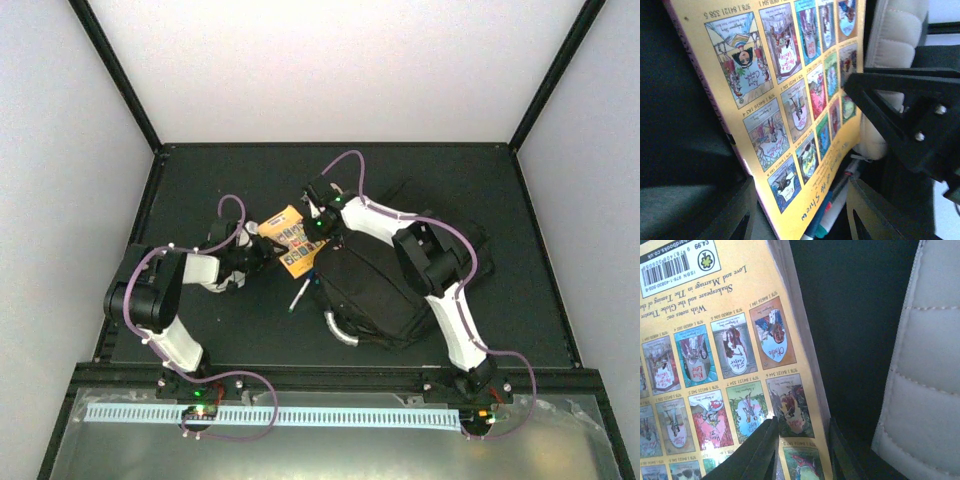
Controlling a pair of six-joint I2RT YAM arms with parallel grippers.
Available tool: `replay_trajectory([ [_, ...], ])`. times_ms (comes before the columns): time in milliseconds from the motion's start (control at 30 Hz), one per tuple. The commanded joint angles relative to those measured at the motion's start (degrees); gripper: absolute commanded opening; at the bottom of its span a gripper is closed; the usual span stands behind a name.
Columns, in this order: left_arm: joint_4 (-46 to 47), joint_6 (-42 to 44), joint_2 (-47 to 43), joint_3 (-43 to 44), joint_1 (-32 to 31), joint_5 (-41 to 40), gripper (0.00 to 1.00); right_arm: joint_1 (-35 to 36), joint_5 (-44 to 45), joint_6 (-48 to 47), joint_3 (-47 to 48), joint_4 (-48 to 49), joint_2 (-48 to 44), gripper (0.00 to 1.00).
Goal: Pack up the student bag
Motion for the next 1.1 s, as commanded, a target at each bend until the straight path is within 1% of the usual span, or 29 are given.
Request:
replay_trajectory([
  [0, 15.2, -3.6, -1.8, 1.0, -1.1, 11.6, 0.51, 1.9, -11.3, 2.5, -3.4, -0.3, 0.4, 0.31],
  [67, 15.6, -3.8, -2.9, 0.9, -1.1, 12.0, 0.51, 1.8, -11.3, 2.6, -3.8, -0.1, -0.3, 0.31],
  [133, 14.7, -3.3, -4.4, 1.0, -1.0, 11.4, 0.5, 1.8, -11.1, 2.7, -4.4, 0.1, -1.1, 0.28],
  [267, 12.8, -2.2, -6.1, 1.3, -1.0, 10.0, 0.5, 1.6, -11.1, 2.9, -5.2, 0.6, -2.4, 0.26],
  [400, 14.8, -3.2, -5.3, 0.7, -1.0, 10.2, 0.48, 1.6, -12.1, 3.1, -5.7, 1.2, -3.2, 0.25],
  [633, 14.0, -2.2, -1.4, 0.9, -1.1, 10.2, 0.48, 1.6, -13.0, 3.4, -6.0, 2.1, -3.6, 0.25],
  [700, 12.5, -1.6, -0.2, 1.3, -1.2, 10.0, 0.48, 1.6, -13.2, 3.6, -6.0, 2.2, -3.7, 0.25],
  [800, 7.3, 0.9, 0.0, 2.2, -1.4, 7.8, 0.48, 1.6, -13.2, 3.5, -6.0, 2.3, -3.8, 0.25],
  [967, 8.3, 1.7, 0.8, 2.2, -1.8, 7.1, 0.48, 1.6, -13.4, 3.6, -5.8, 2.4, -3.7, 0.25],
  [1000, 7.7, 2.2, 1.1, 2.6, -2.0, 6.9, 0.48, 1.6, -13.4, 3.7, -5.9, 2.4, -3.8, 0.25],
  [1067, 3.8, 5.0, 1.3, 4.0, -2.5, 5.0, 0.48, 1.6, -13.4, 3.6, -5.9, 2.3, -3.7, 0.25],
])
